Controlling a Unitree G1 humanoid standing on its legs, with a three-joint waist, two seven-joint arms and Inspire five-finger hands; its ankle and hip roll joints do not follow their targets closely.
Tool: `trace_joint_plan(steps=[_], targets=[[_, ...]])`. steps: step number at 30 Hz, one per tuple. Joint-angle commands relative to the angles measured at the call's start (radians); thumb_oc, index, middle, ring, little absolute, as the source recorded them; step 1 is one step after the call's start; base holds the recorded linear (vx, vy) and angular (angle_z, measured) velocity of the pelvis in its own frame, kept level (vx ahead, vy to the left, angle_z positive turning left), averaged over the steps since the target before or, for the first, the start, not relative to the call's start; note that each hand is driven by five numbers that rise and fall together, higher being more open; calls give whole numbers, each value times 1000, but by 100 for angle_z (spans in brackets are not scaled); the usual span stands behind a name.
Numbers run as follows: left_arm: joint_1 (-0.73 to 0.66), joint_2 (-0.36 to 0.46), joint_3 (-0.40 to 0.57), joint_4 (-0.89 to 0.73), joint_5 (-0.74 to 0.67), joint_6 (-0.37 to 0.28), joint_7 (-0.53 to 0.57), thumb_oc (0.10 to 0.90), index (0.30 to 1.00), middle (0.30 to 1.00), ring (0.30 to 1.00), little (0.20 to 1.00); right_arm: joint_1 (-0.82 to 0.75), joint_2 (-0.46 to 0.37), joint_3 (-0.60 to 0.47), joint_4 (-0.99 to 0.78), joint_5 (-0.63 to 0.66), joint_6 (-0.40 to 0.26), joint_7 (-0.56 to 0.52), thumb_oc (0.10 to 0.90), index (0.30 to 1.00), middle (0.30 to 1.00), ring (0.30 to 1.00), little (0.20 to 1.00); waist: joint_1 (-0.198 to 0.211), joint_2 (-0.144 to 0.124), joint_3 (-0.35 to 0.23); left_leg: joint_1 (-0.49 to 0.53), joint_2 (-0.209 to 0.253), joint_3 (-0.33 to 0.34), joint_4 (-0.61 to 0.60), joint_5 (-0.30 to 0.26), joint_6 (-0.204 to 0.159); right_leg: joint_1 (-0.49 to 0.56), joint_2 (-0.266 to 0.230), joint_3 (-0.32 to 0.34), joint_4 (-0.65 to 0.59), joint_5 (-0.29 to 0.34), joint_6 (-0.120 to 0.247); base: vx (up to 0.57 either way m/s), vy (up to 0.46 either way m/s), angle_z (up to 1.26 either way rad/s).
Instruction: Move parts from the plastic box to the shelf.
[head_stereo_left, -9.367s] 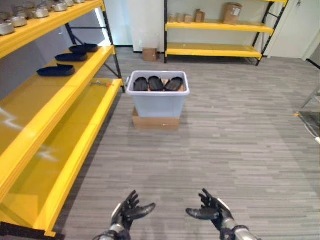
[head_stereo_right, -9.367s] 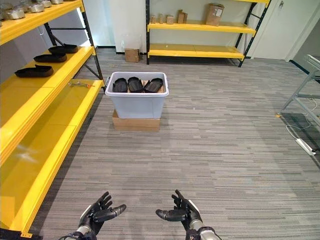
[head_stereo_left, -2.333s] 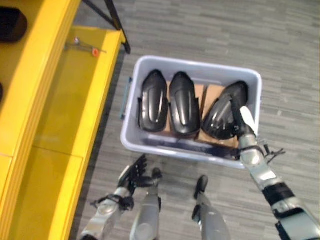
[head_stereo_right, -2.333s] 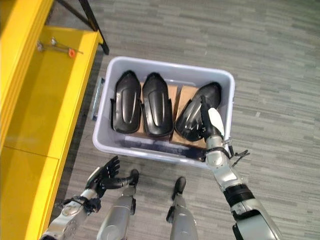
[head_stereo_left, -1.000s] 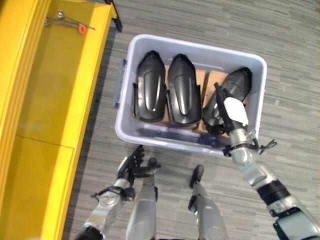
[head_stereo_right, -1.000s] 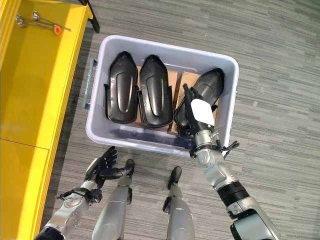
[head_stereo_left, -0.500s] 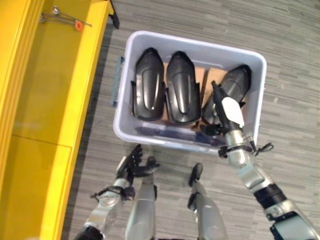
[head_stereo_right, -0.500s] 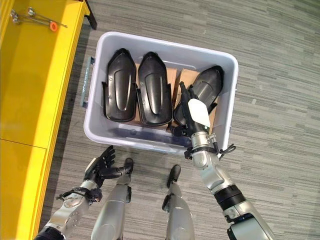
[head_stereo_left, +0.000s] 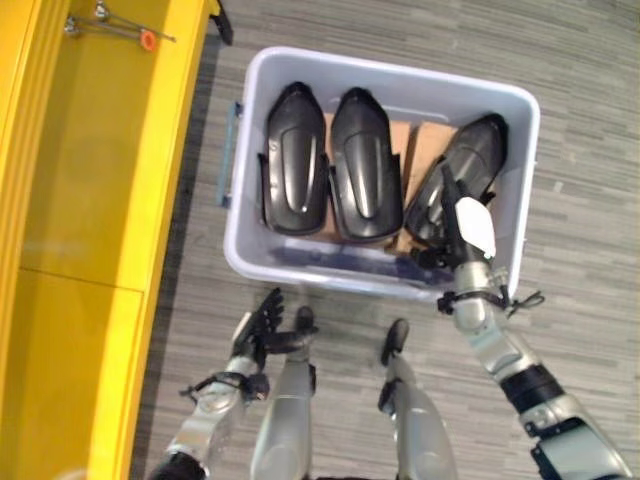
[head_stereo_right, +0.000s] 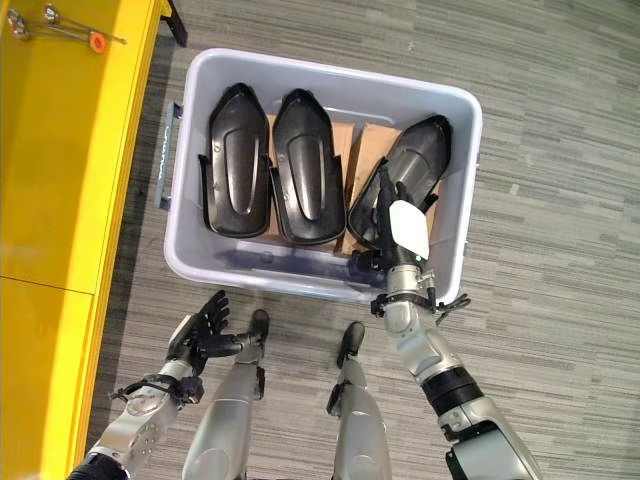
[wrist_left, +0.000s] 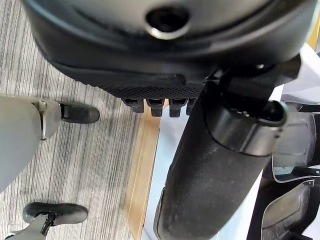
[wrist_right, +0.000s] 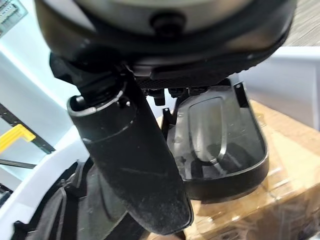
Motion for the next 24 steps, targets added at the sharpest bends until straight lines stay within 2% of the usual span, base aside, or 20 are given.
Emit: trace_joint_plan(steps=[1, 7, 9, 15, 19, 24], targets=[[62, 29, -1, -101, -11, -73, 20, 900, 1000, 1000, 1000, 1000, -103, -40, -67, -27, -47, -26, -123, 900, 1000, 1000, 1000, 1000, -4, 24, -65, 18, 5, 9, 26, -59, 30, -29, -120, 66, 153, -79, 78, 0, 0, 0], [50, 22, -14, -97, -17, -75, 36, 900, 1000, 1000, 1000, 1000, -127, 1, -75, 25, 2, -20, -175, 900, 1000, 1000, 1000, 1000, -3, 38, -59, 3, 4, 16, 30, -59, 30, -45, -122, 67, 158, -79, 78, -1, 0, -4], [48, 21, -21, -102, -23, -76, 40, 900, 1000, 1000, 1000, 1000, -139, 14, -76, 51, 16, -18, -187, 900, 1000, 1000, 1000, 1000, -1, 50, -53, -3, 4, 16, 41, -66, 29, -51, -121, 71, 168, -86, 77, 0, 0, 0], [43, 22, -31, -100, -24, -78, 46, 900, 1000, 1000, 1000, 1000, -182, 31, -67, 92, 54, -23, -197, 900, 1000, 1000, 1000, 1000, 1, 63, -47, -27, -4, 19, 57, -66, 30, -74, -126, 74, 180, -85, 77, 0, 0, 0], [34, 24, -35, -87, -21, -79, 59, 900, 1000, 1000, 1000, 1000, -221, 60, -65, 150, 122, -41, -214, 900, 1000, 1000, 1000, 1000, 7, 82, -33, -46, -10, 20, 75, -75, 30, -92, -129, 78, 200, -95, 75, 4, 2, -1], [32, 21, -37, -82, -22, -78, 65, 900, 1000, 1000, 1000, 1000, -220, 77, -60, 176, 161, -52, -209, 900, 1000, 1000, 1000, 1000, 5, 88, -28, -56, -12, 23, 83, -77, 32, -103, -130, 82, 208, -97, 73, 0, 0, 0]])
